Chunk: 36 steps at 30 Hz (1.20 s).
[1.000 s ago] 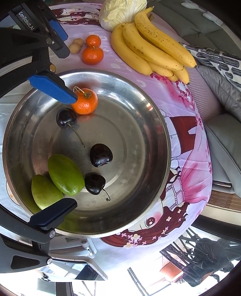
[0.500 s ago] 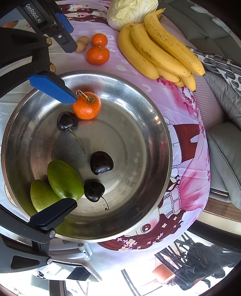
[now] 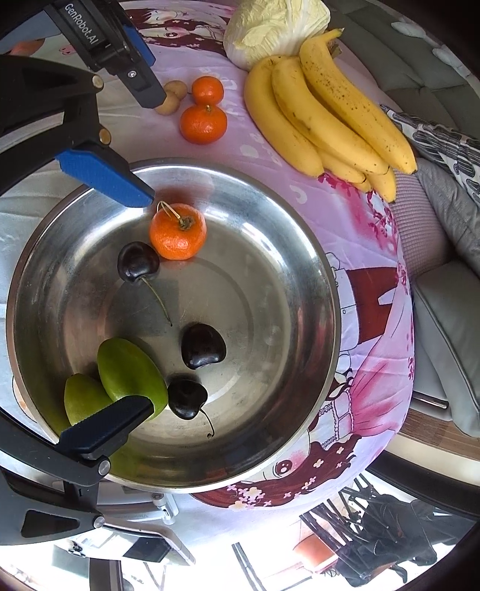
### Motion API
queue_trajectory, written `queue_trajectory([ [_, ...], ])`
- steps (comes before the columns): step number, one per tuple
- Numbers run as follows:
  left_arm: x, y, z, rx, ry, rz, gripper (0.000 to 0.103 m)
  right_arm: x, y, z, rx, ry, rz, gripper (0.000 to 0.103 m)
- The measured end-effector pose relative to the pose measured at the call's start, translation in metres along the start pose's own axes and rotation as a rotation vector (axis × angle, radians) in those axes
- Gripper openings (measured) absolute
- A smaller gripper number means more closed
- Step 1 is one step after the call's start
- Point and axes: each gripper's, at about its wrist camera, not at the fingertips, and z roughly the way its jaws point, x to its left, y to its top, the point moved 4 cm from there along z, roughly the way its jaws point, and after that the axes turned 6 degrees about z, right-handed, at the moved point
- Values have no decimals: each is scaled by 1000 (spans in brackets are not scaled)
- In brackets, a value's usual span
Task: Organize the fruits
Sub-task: 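Withdraw both tools from the bowl back toward the fruit on the table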
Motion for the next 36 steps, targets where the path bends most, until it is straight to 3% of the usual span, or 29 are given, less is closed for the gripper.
queue_trajectory([
  [15,39,1,-13,-24,19,-77,87,38,-4,-9,-18,84,-69,103],
  [27,88,-9,-25,-23,31,-191,87,85,-18,-9,-1,152,-157,103],
  [36,135,-14,-38,-44,-6,-302,87,111,-19,-5,13,197,-165,103],
])
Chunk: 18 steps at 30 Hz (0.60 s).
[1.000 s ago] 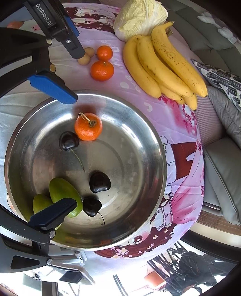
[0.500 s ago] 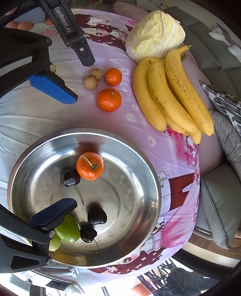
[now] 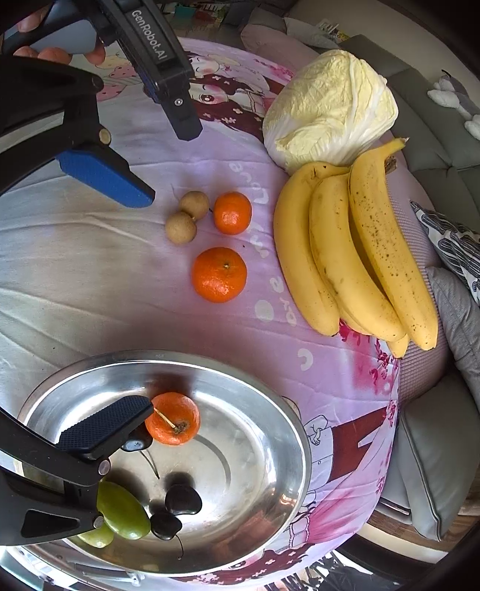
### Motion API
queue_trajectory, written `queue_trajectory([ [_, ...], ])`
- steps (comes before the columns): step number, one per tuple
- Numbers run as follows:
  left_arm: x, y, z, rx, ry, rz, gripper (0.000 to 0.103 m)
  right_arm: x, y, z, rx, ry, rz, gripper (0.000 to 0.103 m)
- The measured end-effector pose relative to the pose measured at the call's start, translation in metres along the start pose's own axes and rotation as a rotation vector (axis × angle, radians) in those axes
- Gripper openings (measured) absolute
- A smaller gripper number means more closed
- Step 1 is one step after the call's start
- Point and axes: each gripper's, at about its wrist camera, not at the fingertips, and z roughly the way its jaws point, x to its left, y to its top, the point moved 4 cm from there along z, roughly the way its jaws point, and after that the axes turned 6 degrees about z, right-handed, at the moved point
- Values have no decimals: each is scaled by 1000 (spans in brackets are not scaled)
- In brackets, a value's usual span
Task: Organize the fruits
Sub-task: 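Withdraw both tools from the bowl back toward the fruit on the table, then move the right tool to a small brown round fruit and close around it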
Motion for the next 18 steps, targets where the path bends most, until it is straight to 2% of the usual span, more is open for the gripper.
queue_trajectory([
  [7,3,1,-8,-2,-37,-10,86,12,10,5,-15,9,-2,101],
  [13,-4,5,9,30,-71,-8,84,25,14,11,-22,27,-8,81],
  [15,-4,5,13,39,-82,-13,80,30,14,14,-20,33,-16,80],
  [18,-4,6,23,63,-96,-26,76,37,14,23,-7,49,-22,71],
])
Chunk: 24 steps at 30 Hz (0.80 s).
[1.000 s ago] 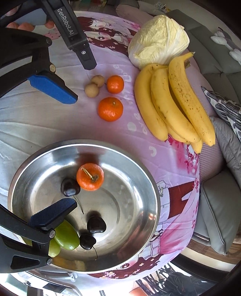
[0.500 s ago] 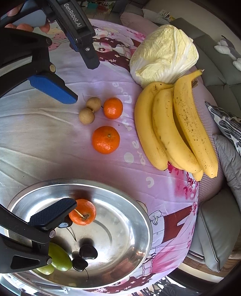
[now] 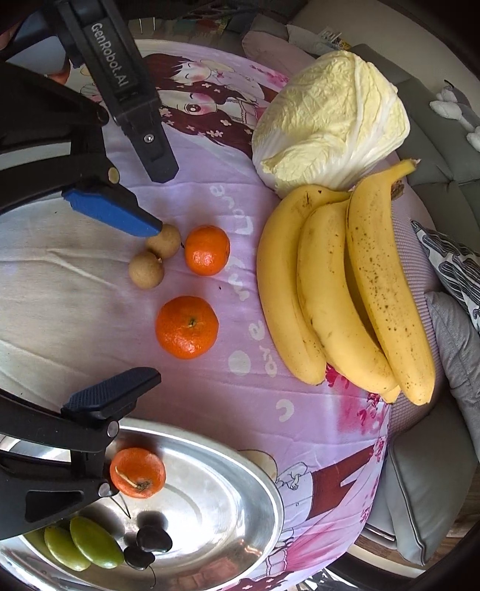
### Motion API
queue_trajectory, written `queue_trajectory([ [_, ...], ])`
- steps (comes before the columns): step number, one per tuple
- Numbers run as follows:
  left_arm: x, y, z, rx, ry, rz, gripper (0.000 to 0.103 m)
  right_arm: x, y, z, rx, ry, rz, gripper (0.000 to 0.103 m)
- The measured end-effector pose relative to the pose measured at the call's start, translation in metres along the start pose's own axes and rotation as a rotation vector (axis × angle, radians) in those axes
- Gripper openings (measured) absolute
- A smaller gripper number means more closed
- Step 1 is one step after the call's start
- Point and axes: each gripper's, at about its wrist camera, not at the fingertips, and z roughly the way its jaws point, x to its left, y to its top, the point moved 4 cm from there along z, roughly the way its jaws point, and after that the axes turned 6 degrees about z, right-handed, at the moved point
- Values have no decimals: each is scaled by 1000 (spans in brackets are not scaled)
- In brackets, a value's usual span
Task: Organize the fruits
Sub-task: 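Move the right tool to a small brown round fruit and close around it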
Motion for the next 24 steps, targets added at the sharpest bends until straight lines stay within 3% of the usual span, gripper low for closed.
queue_trajectory([
  [14,1,6,4,13,-21,-4,76,14,-3,27,50,35,14,43],
  [24,-11,8,7,20,-34,25,76,29,-2,33,45,78,4,32],
])
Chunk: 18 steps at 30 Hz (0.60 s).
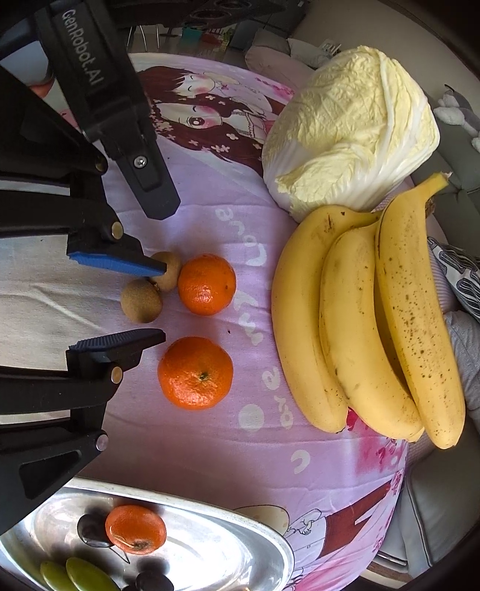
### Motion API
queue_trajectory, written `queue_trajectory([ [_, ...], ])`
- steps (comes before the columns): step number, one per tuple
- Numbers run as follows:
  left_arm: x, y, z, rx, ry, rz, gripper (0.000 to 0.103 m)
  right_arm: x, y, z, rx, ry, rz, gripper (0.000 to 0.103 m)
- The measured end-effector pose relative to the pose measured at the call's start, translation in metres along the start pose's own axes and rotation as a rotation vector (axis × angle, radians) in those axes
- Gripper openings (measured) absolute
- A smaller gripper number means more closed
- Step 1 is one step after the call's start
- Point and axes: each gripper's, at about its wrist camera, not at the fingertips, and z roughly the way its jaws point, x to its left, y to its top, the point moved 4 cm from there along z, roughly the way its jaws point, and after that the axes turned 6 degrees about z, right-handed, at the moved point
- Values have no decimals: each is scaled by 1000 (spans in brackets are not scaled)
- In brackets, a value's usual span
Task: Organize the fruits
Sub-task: 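Move the right tool to a small brown round fruit and close around it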
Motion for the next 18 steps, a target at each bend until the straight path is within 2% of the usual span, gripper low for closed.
queue_trajectory([
  [5,-8,1,4,7,-14,19,68,0,0,2,8,22,12,32],
  [18,-14,1,7,12,-17,20,67,0,-6,3,27,43,6,32],
])
